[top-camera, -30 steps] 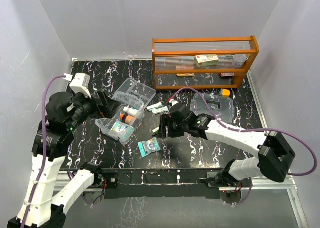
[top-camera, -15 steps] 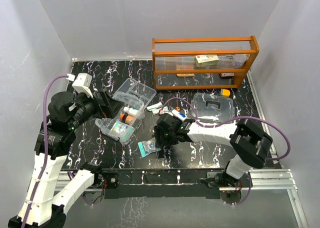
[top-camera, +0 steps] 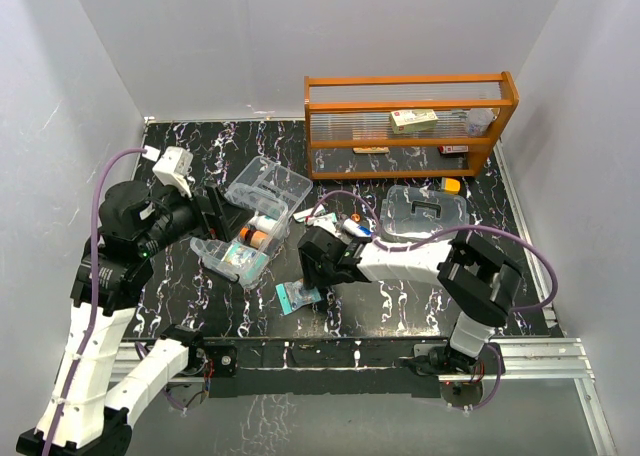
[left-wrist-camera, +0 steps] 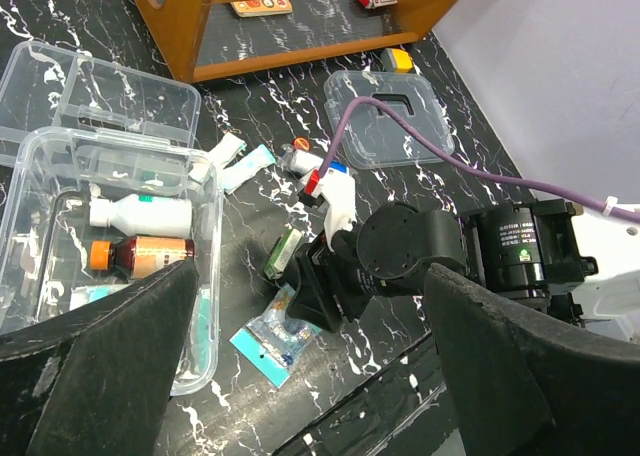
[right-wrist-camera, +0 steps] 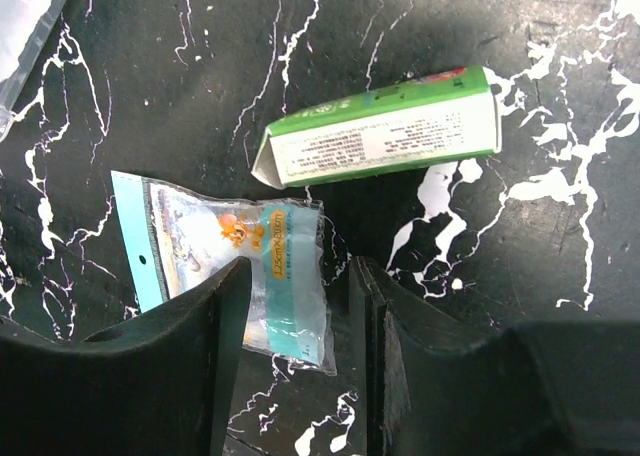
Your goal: Organize the medicine kit
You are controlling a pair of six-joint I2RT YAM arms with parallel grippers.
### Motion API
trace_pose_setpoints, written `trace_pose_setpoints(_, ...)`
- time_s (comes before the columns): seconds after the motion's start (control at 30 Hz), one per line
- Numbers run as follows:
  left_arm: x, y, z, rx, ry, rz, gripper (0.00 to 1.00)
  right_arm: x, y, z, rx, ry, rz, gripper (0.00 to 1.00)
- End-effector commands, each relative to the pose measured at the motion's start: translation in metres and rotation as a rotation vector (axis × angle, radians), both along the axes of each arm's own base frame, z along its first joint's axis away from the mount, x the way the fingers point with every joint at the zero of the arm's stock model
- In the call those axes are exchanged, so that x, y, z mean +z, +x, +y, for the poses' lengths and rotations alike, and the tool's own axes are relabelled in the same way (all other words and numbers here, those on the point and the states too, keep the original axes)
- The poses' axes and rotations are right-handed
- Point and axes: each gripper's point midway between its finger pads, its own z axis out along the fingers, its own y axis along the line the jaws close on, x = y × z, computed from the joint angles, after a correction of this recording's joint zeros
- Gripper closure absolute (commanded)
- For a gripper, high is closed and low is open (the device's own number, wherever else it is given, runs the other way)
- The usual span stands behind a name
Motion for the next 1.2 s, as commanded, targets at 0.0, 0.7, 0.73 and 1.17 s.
trace_pose_setpoints(0.0, 0.002, -0.003, 0.001, -0.013, 0.018, -0.017, 0.05, -0.004, 0.008, 0.001, -0.023, -0.061, -0.051, 0.58)
trace_pose_setpoints(0.7, -0.019, 0.004, -0.011, -0.058, -0.004, 0.055, 0.05, 0.048, 0.017, -0.023, -0.095, -0.003, -0.258, 0.91)
trace_pose_setpoints(0.73, -0.024, 0.001, -0.017, -0.097, -0.018, 0.074, 0.06, 0.055, 0.017, -0.024, -0.102, 0.028, -0.275, 0.91)
trace_pose_setpoints(1.17, -0.079, -0.014, -0.060, -0.338, -0.183, 0.379, 0.12, 0.141, 0.008, -0.029, 0.007, 0.248, -0.441, 0.91)
